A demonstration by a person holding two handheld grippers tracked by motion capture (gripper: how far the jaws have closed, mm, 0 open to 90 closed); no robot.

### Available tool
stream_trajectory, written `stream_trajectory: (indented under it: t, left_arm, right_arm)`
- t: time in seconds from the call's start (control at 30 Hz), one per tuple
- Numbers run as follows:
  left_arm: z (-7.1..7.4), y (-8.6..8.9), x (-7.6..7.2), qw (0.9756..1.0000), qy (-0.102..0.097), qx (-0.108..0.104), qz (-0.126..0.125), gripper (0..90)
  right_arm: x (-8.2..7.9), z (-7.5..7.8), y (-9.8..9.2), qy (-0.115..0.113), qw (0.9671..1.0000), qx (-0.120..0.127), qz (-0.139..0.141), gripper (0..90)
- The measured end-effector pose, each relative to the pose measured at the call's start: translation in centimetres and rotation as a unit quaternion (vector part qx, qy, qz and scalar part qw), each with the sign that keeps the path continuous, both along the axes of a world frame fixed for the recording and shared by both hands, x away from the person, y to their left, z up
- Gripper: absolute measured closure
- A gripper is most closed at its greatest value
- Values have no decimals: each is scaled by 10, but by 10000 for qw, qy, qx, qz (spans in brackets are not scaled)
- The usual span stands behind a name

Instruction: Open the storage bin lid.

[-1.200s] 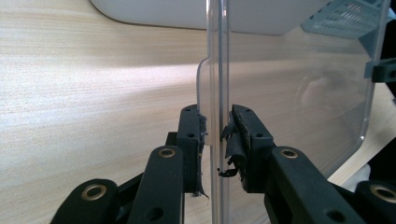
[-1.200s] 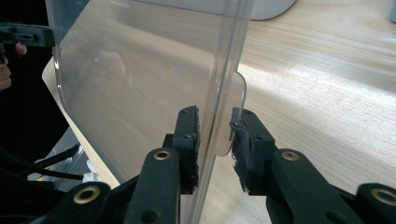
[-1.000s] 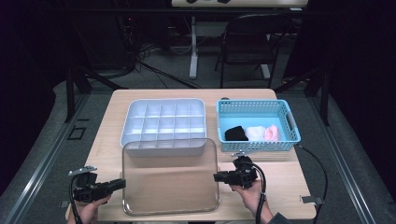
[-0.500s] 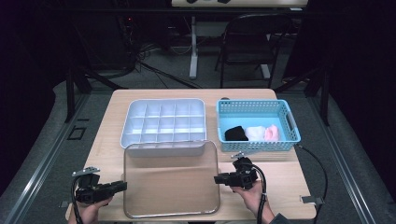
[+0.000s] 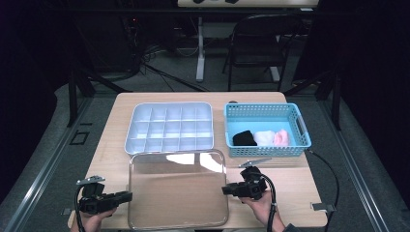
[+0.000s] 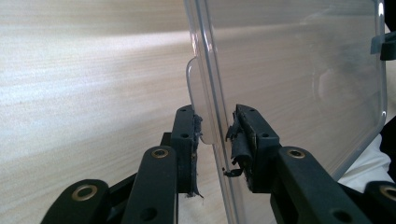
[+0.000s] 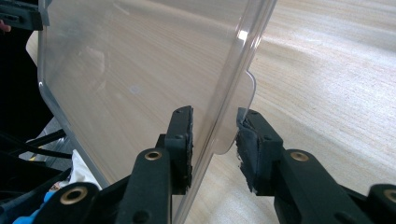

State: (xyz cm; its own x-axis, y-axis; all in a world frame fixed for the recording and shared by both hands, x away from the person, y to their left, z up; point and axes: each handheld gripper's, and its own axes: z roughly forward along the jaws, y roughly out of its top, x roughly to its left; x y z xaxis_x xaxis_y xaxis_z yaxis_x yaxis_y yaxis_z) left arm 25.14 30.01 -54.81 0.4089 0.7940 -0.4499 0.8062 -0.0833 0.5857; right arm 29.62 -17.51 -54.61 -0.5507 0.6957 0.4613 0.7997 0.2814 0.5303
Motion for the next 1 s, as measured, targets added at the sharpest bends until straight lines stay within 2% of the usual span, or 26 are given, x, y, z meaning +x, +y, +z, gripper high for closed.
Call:
stream_trajectory:
  t: [0.13, 0.23, 0.27, 0.4, 0.5, 0.7, 0.8, 0.9, 0.97, 1.0]
  left_arm:
    - [-2, 1, -2, 10000, 42, -1, -7, 698]
    - [-4, 0, -2, 9999, 108, 81, -34, 697]
    - [-6, 1, -2, 9999, 131, 54, -63, 696]
    - [-8, 0, -1, 9998, 158, 61, -48, 695]
    - [-8, 1, -1, 9998, 174, 66, -68, 694]
    - [-12, 1, 0, 9996, 272, 63, -48, 688]
    - [-15, 2, 1, 9993, 360, 38, 13, 684]
    - [-18, 2, 2, 9992, 391, 77, 3, 679]
    - [-19, 2, 2, 9990, 427, 152, -5, 666]
    - [-20, 2, 2, 9989, 446, 173, -5, 666]
  right_arm:
    - [-1, -1, 1, 4, 10000, -7, 30, 661]
    - [-4, -1, 2, 5, 10000, -7, 39, 660]
    - [-5, -1, 2, 43, 9999, -50, 84, 659]
    - [-6, -8, 1, 166, 9999, 32, 14, 657]
    - [-6, -8, 1, 168, 9999, 3, 38, 652]
    - [-4, -11, 4, 209, 9997, -84, 31, 637]
    - [-3, -13, 5, 305, 9993, -185, 67, 625]
    - [-3, -13, 6, 340, 9991, -240, 76, 621]
    - [-4, -16, 9, 361, 9985, -406, 84, 600]
    - [-4, -16, 9, 361, 9985, -406, 84, 600]
